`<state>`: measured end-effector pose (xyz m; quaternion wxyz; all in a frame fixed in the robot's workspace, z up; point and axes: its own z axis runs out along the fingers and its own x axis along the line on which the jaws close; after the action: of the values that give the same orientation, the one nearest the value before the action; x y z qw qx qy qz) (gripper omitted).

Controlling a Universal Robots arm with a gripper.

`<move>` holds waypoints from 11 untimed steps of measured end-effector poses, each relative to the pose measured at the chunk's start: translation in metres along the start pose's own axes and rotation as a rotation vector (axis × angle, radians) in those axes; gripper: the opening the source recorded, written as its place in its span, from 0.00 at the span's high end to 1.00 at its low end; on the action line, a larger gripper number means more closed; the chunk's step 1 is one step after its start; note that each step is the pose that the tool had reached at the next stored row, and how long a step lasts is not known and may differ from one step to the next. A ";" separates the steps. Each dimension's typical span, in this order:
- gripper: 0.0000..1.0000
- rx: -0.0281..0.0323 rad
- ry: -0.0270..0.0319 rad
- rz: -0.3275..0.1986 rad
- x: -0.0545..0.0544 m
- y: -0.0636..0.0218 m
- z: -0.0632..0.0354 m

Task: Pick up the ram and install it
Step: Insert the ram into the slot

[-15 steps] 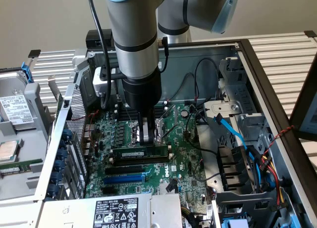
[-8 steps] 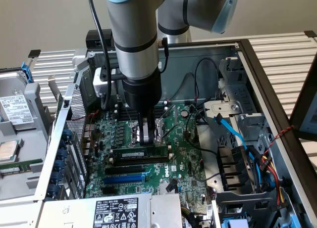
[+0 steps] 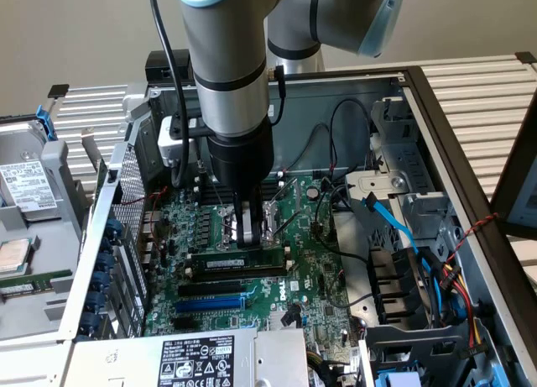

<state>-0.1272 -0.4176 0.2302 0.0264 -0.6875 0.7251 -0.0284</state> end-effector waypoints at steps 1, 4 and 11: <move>0.88 0.0000 0.0000 0.000 0.000 0.0000 0.0000; 0.88 0.0000 0.0001 0.000 0.000 0.0000 0.0000; 0.80 0.0000 0.0001 0.000 0.000 0.0000 0.0000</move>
<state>-0.1272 -0.4176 0.2302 0.0264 -0.6875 0.7251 -0.0284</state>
